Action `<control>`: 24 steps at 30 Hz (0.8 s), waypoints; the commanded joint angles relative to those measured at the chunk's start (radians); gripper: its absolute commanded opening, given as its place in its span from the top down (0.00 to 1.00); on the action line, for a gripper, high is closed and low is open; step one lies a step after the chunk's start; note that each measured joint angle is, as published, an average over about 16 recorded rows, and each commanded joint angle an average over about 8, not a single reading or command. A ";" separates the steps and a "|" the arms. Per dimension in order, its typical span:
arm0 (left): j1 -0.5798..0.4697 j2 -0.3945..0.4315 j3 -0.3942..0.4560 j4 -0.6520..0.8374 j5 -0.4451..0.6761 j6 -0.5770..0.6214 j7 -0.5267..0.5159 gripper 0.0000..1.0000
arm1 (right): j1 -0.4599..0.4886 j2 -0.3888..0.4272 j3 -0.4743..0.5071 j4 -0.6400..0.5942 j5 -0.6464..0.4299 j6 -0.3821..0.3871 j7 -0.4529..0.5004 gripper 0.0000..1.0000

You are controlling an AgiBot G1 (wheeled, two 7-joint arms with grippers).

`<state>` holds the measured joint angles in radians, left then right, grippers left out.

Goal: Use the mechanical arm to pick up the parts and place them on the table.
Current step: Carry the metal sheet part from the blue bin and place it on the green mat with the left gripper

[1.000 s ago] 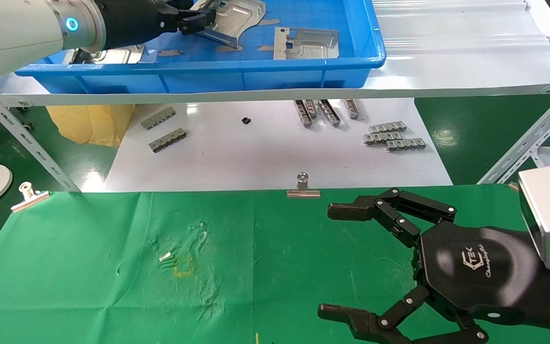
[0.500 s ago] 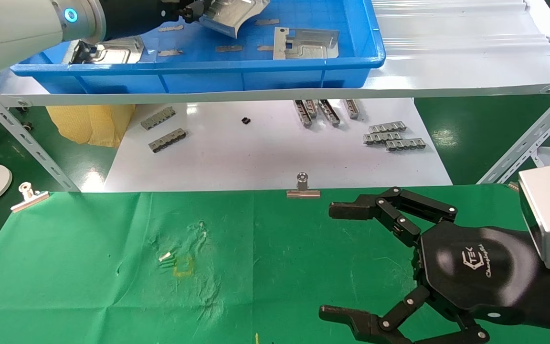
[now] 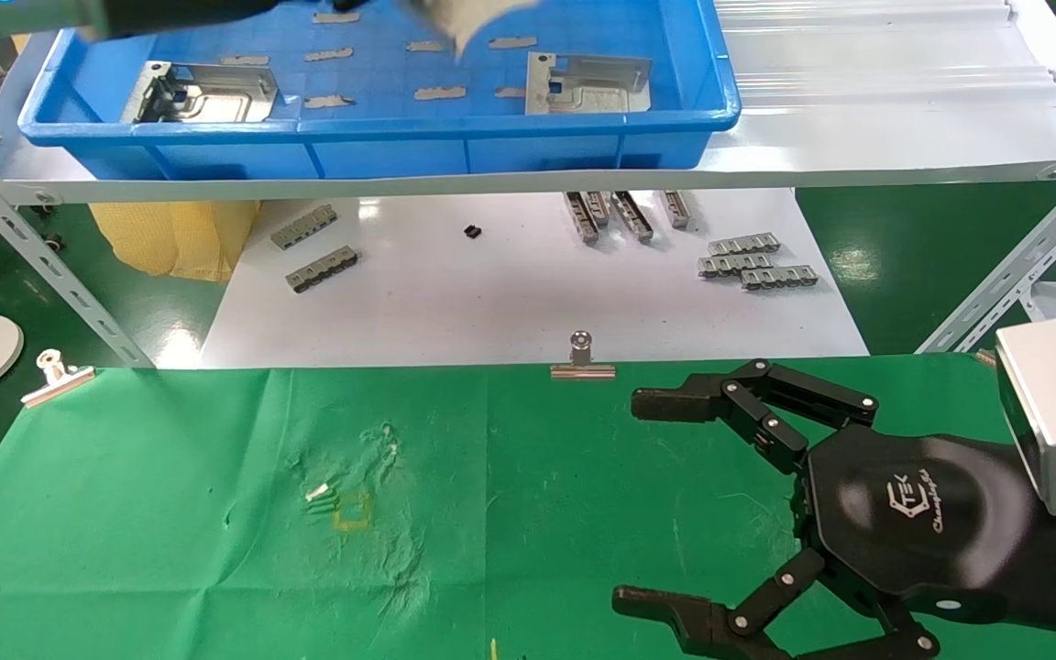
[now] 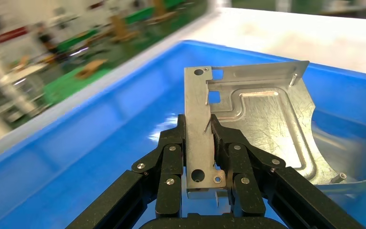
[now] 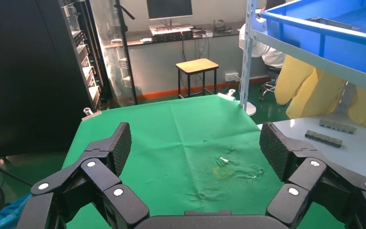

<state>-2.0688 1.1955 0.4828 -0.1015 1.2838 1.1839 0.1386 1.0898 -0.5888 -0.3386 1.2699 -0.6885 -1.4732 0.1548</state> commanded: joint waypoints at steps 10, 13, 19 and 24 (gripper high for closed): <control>0.025 -0.151 0.015 -0.048 -0.017 0.408 0.144 1.00 | 0.000 0.000 0.000 0.000 0.000 0.000 0.000 0.00; 0.057 -0.188 0.037 -0.104 -0.033 0.423 0.154 1.00 | 0.000 0.000 0.000 0.000 0.000 0.000 0.000 0.00; 0.165 -0.277 0.130 -0.271 -0.098 0.426 0.129 1.00 | 0.000 0.000 0.000 0.000 0.000 0.000 0.000 0.00; 0.252 -0.342 0.228 -0.363 -0.163 0.420 0.104 1.00 | 0.000 0.000 0.000 0.000 0.000 0.000 0.000 0.00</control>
<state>-1.8297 0.8722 0.7111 -0.4279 1.1471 1.6005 0.2613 1.0899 -0.5887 -0.3391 1.2699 -0.6882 -1.4730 0.1545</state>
